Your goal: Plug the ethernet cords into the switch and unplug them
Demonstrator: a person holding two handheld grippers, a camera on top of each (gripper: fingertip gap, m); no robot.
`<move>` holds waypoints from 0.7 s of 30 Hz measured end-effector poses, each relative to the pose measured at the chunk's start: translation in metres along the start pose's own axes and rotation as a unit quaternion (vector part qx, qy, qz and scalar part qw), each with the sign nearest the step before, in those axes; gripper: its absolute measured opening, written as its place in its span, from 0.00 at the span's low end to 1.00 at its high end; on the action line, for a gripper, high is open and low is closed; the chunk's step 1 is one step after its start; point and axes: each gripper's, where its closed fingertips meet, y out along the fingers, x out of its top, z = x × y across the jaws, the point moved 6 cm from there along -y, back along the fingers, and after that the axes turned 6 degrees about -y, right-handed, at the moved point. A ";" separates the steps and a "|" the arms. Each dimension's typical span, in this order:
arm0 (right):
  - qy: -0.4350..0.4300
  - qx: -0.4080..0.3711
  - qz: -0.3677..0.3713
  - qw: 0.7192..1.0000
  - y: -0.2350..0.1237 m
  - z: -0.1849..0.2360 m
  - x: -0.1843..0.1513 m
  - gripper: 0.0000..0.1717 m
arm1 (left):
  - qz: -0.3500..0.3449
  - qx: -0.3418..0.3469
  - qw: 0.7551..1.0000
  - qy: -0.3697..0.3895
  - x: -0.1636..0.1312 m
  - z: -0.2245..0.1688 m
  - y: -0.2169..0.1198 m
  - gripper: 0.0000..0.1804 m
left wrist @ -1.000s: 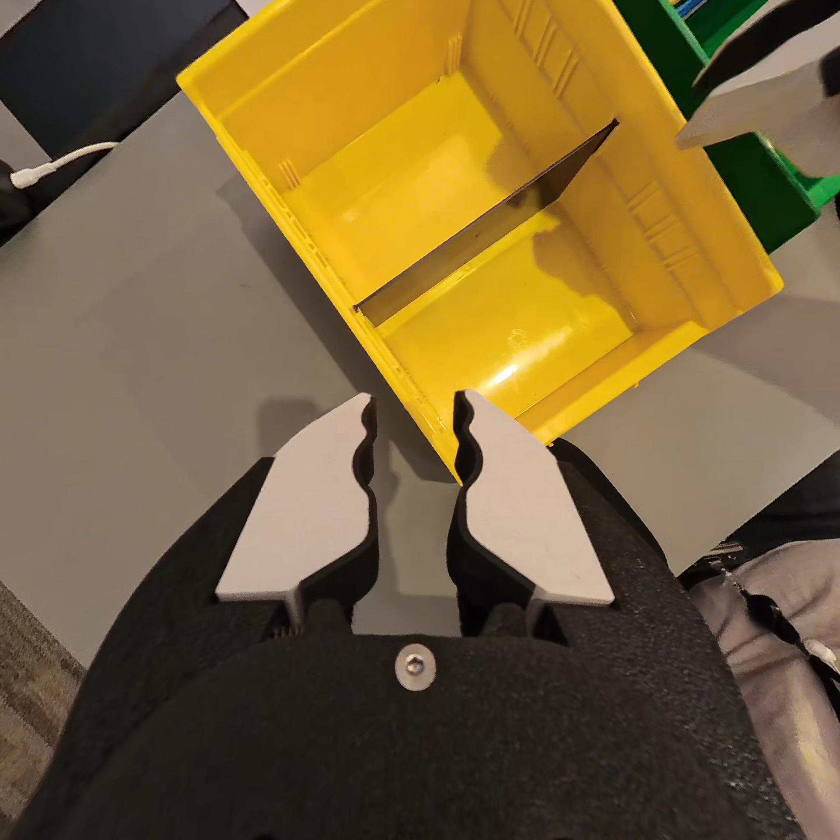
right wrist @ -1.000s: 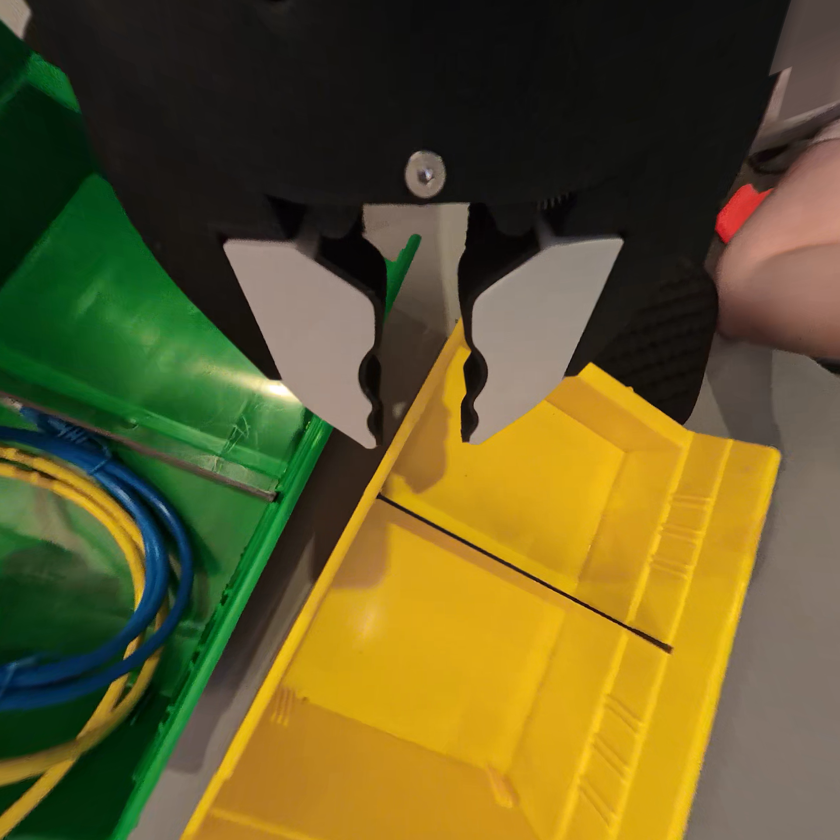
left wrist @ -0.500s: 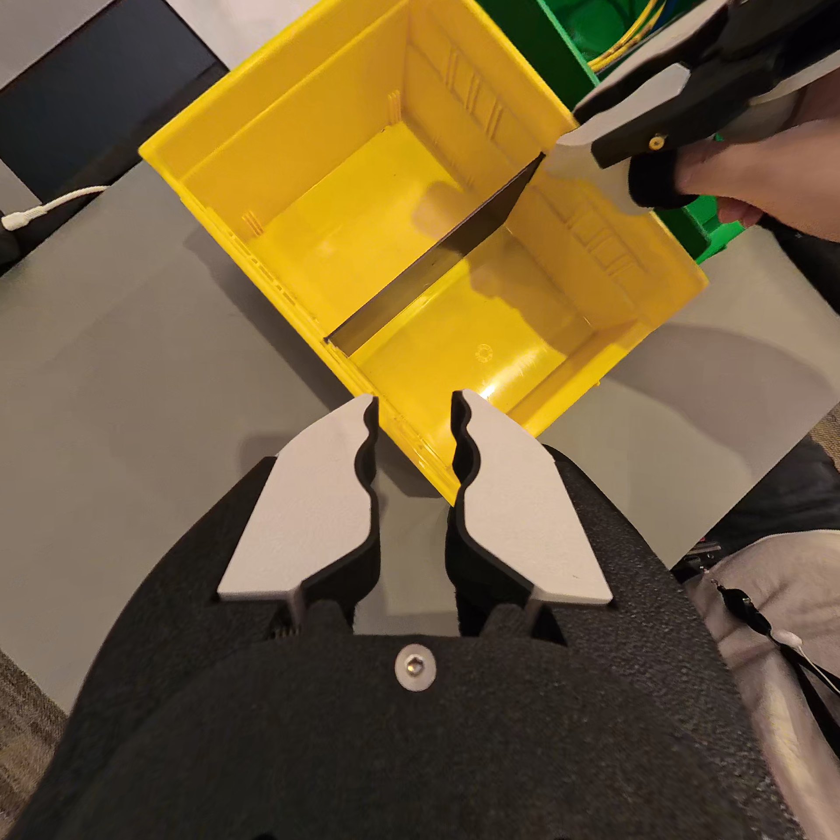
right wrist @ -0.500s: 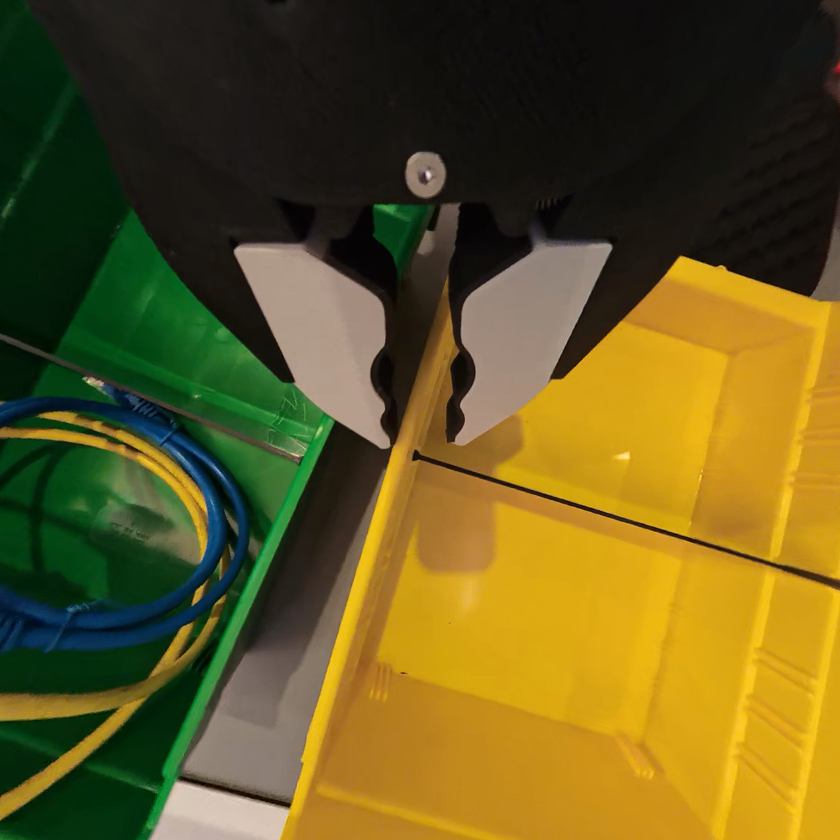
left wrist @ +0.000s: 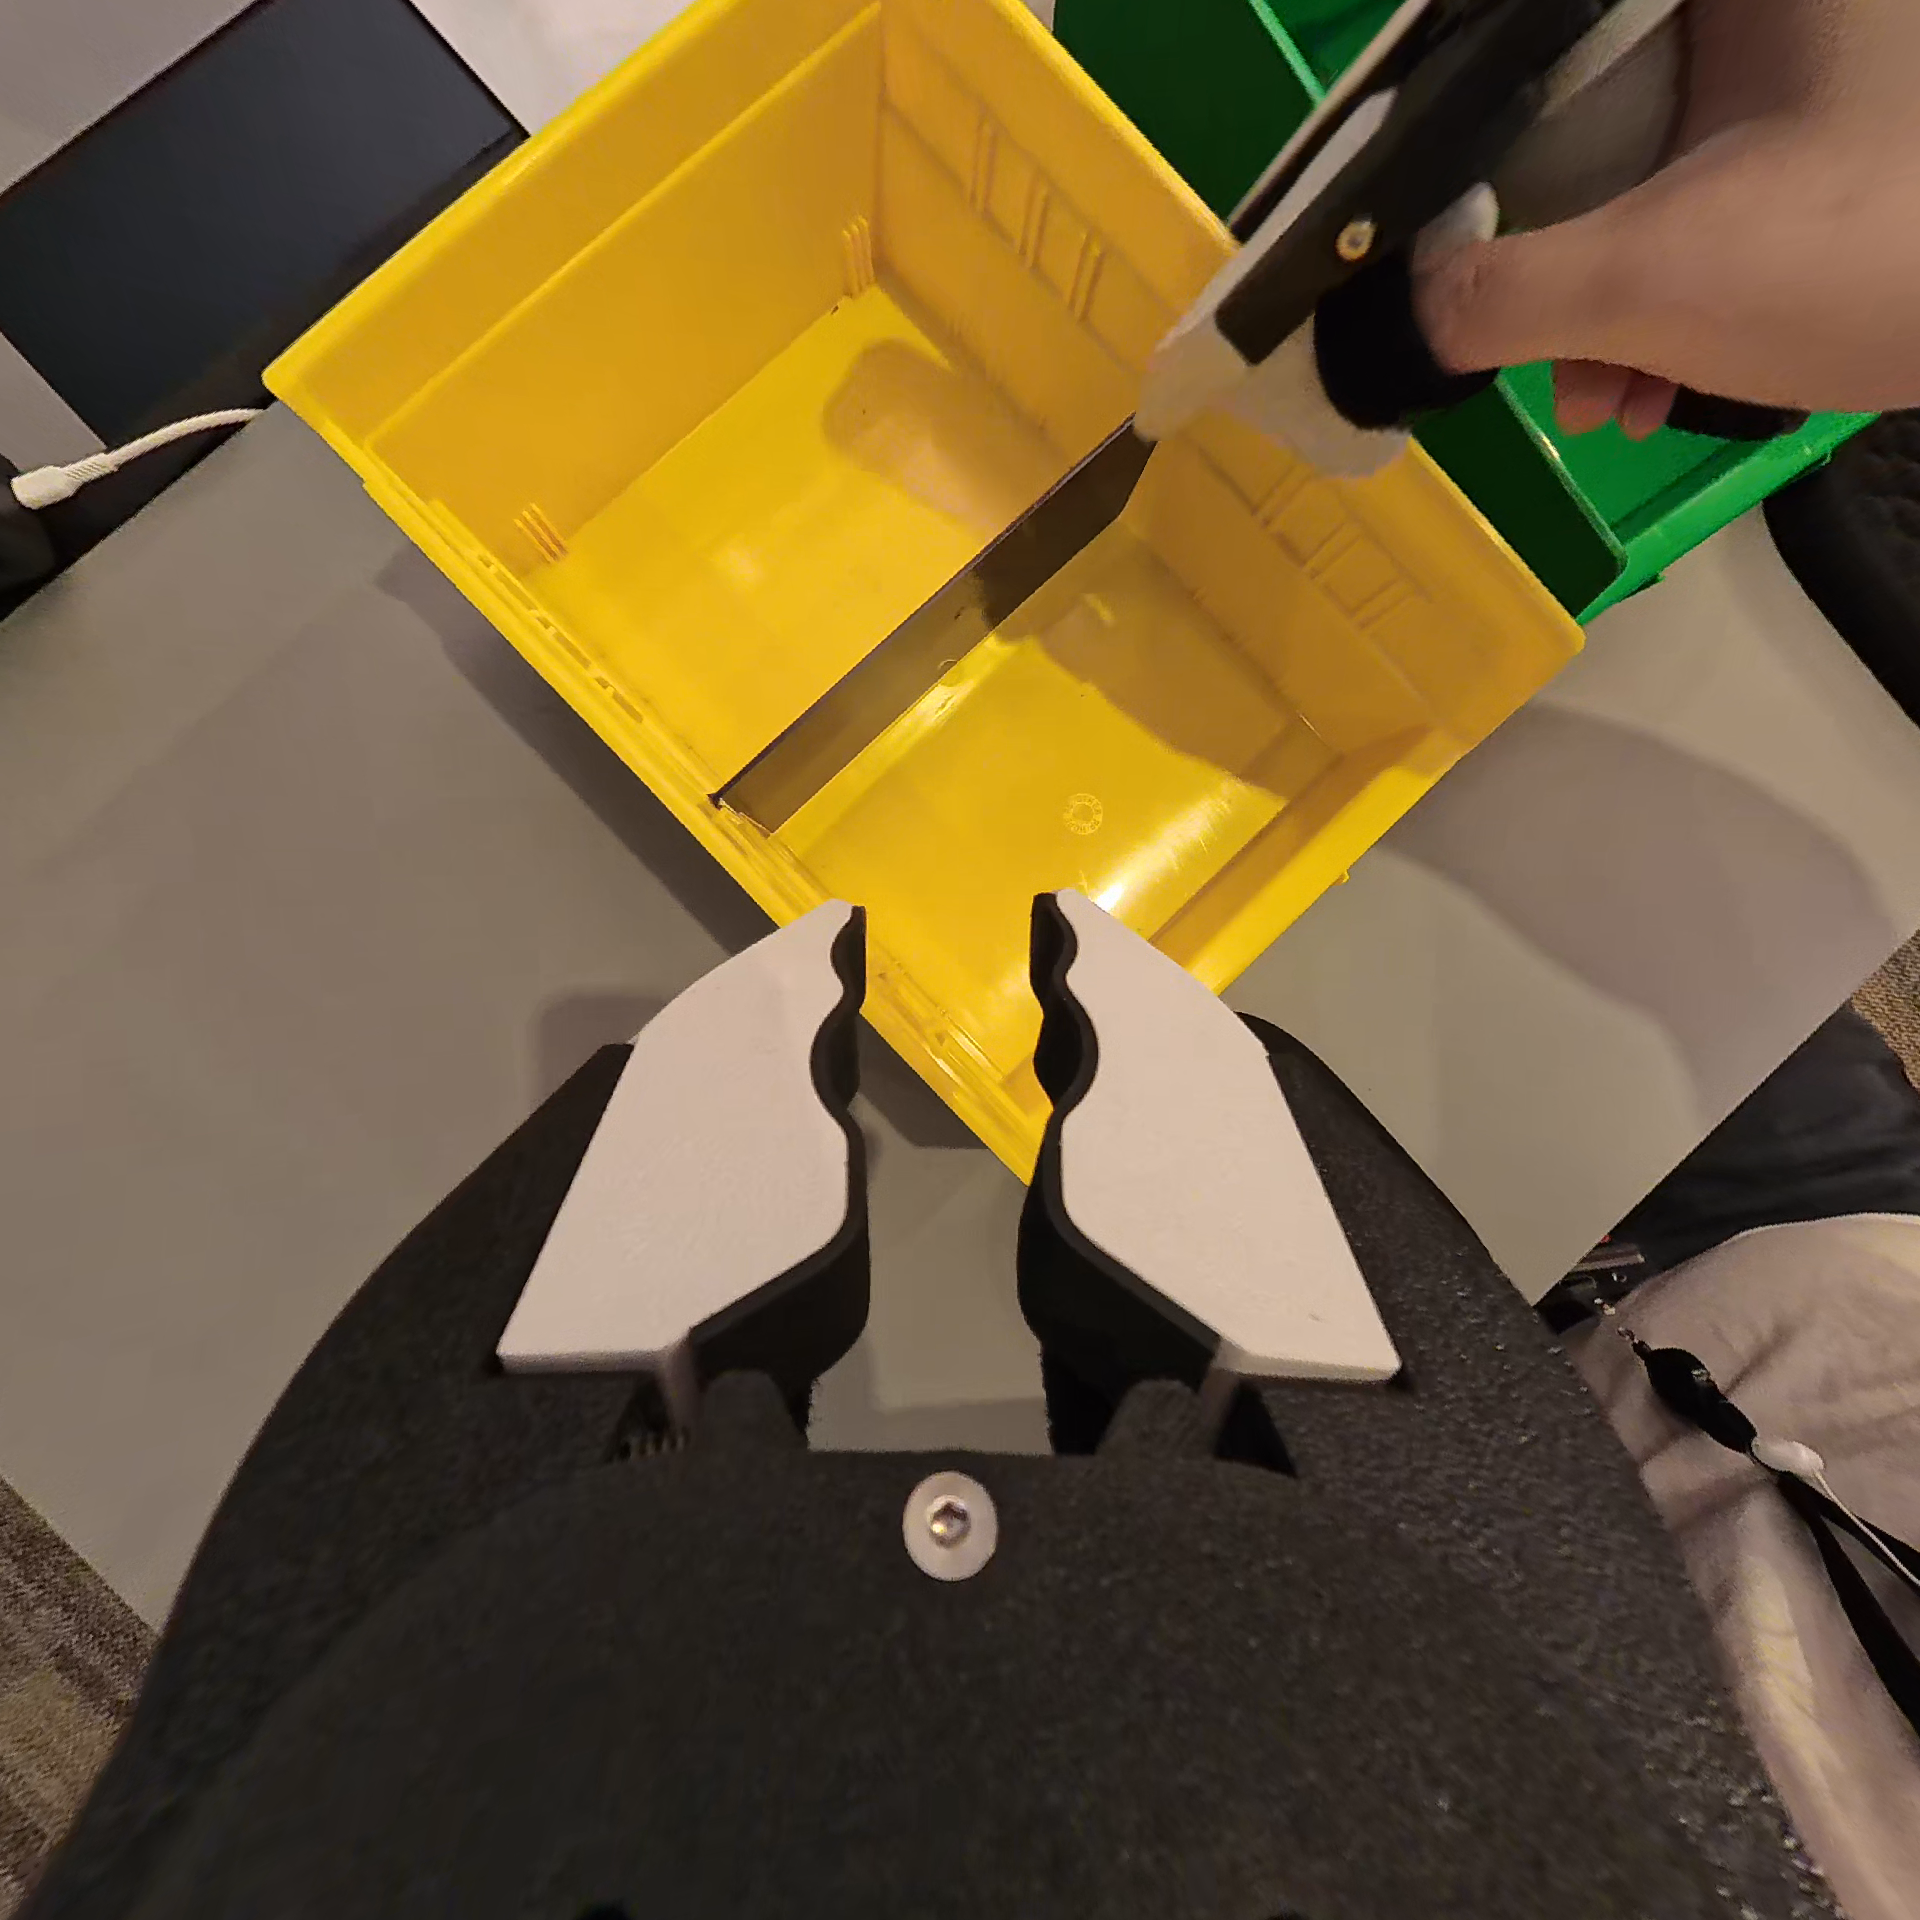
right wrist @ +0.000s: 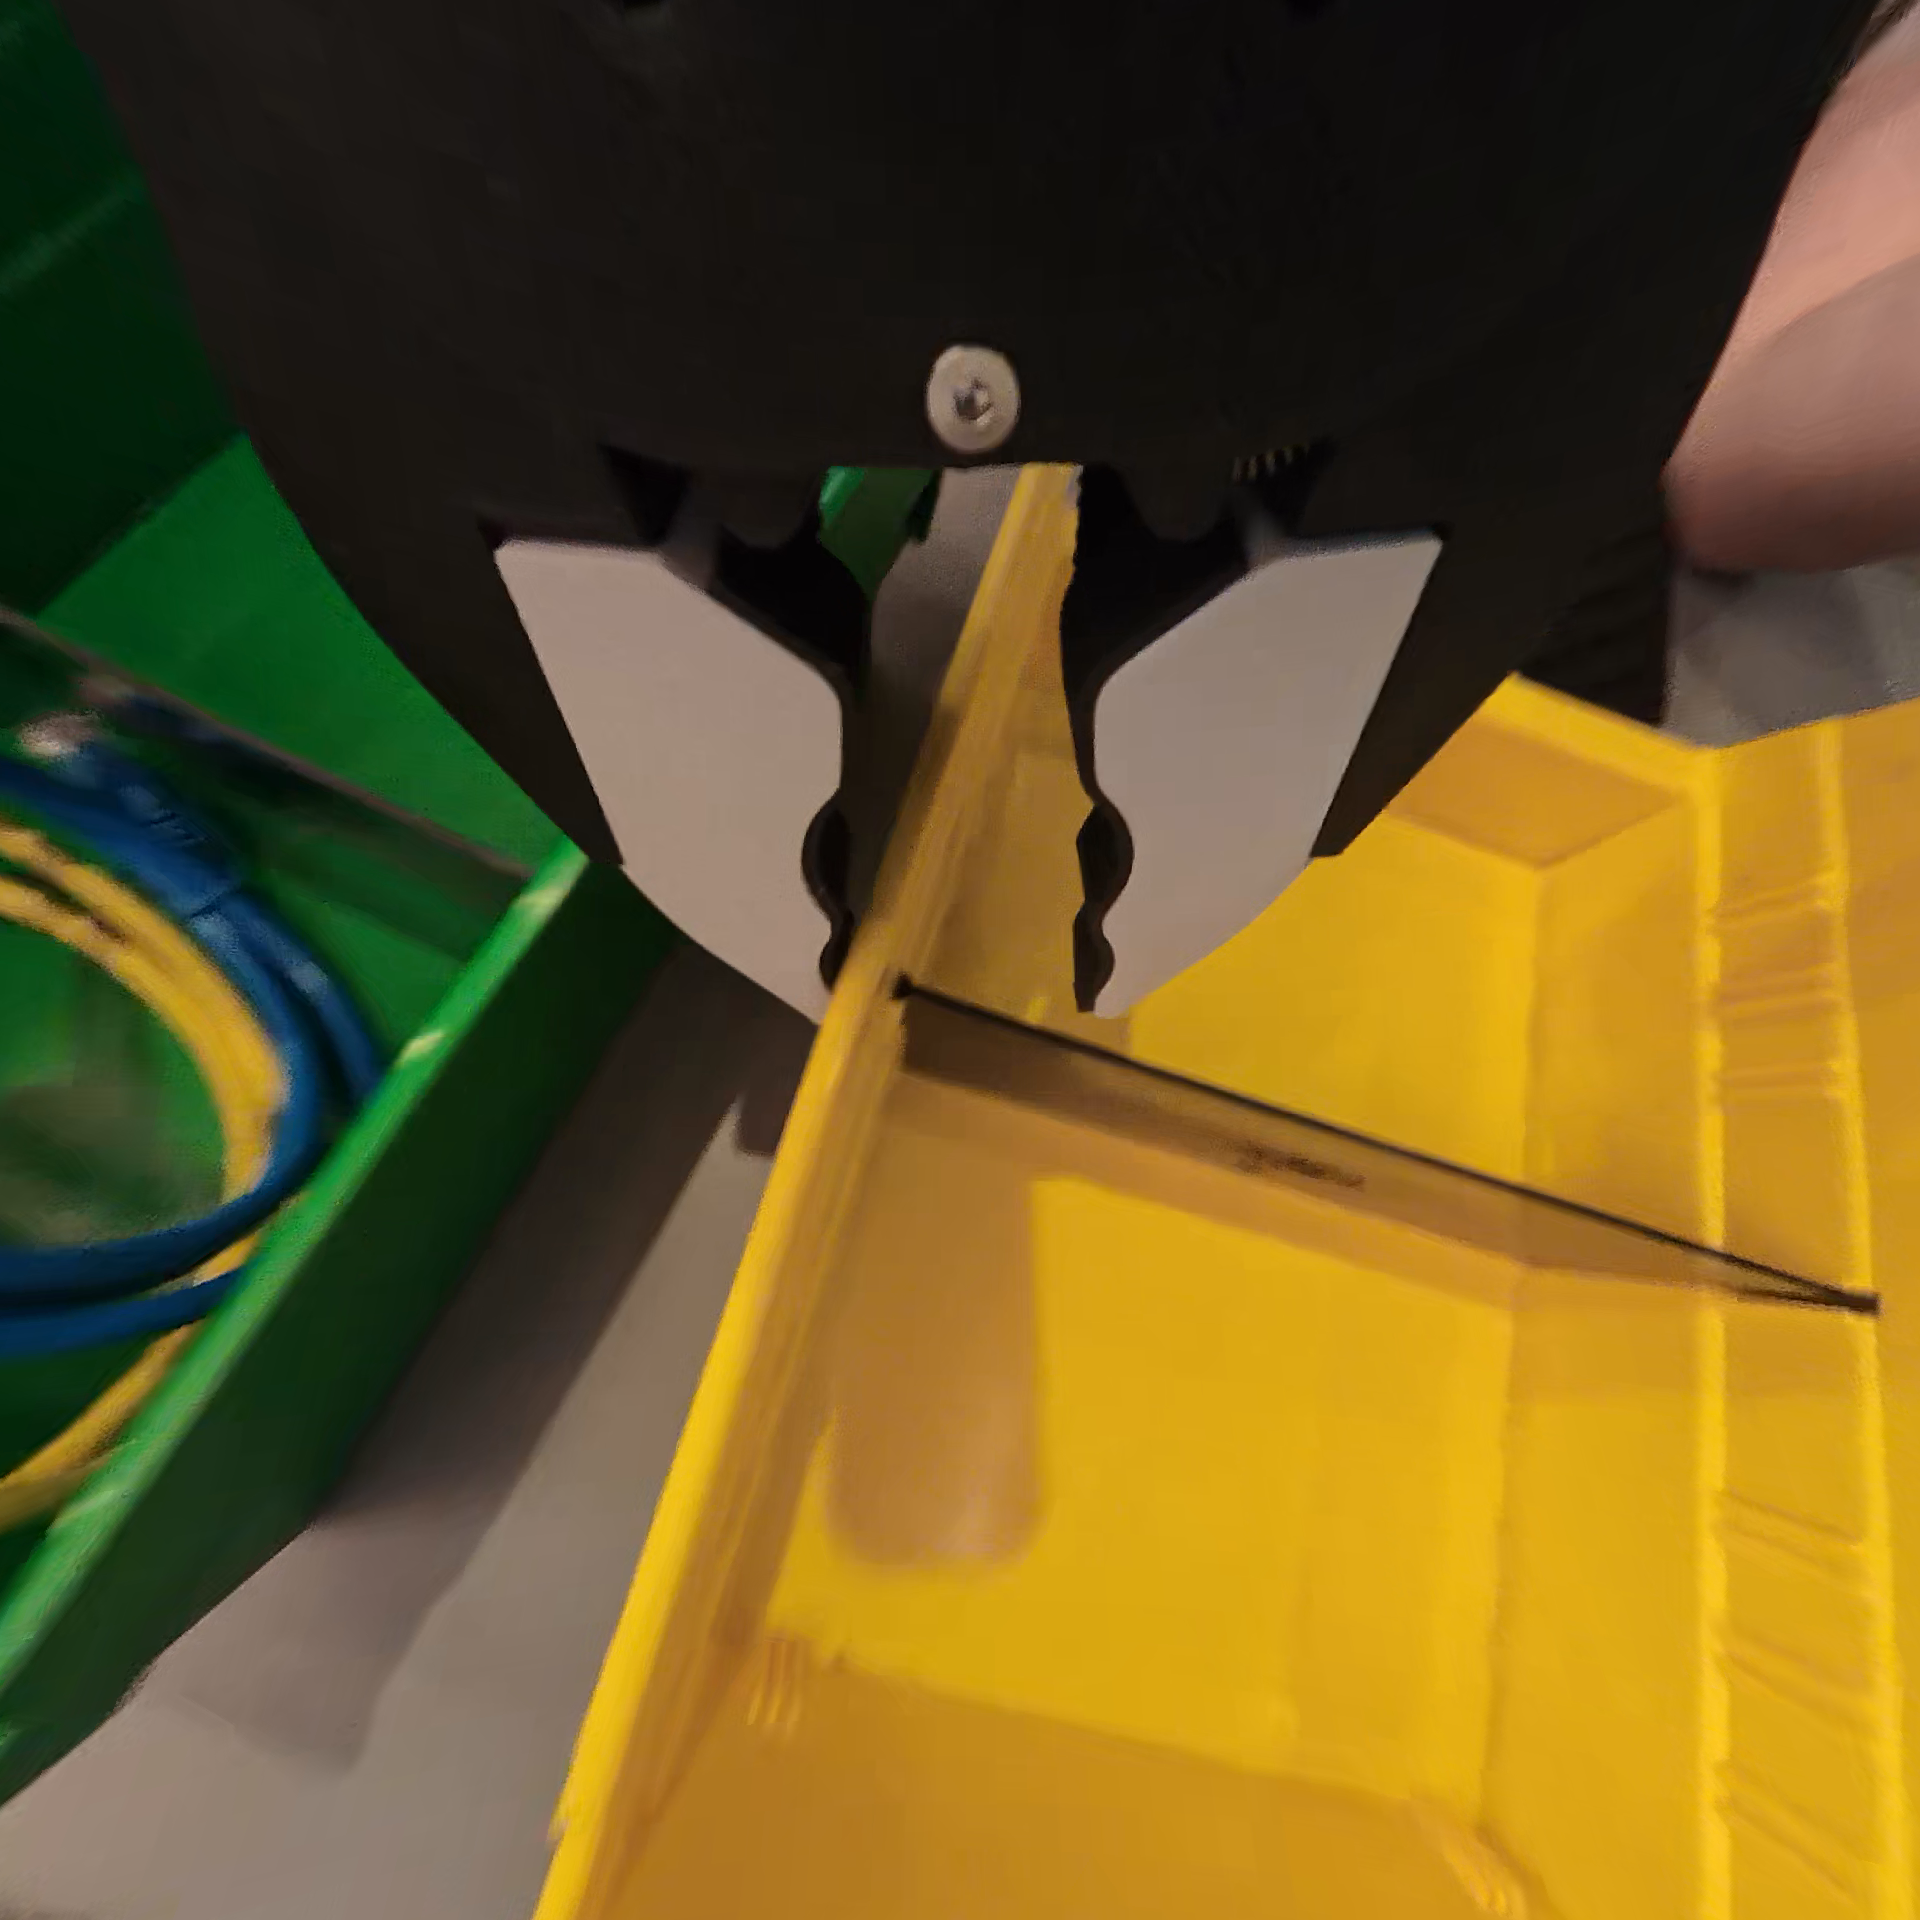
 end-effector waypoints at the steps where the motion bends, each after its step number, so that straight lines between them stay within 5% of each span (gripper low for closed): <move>1: 0.011 0.015 0.037 0.999 0.006 0.002 -0.004 0.26 | -0.001 -0.001 1.000 0.000 0.000 0.000 0.000 0.16; 5: -0.030 -0.020 0.077 0.996 0.008 0.000 -0.010 0.16 | 0.000 -0.003 1.000 0.002 0.000 -0.001 0.000 0.16; 10: -0.043 0.000 0.123 0.991 0.021 0.015 -0.034 0.18 | -0.001 -0.003 1.000 0.002 0.001 -0.001 0.000 0.16; 21: -0.075 -0.063 0.004 0.995 0.036 0.024 -0.019 0.14 | -0.004 0.000 1.000 0.007 0.000 -0.004 -0.002 0.16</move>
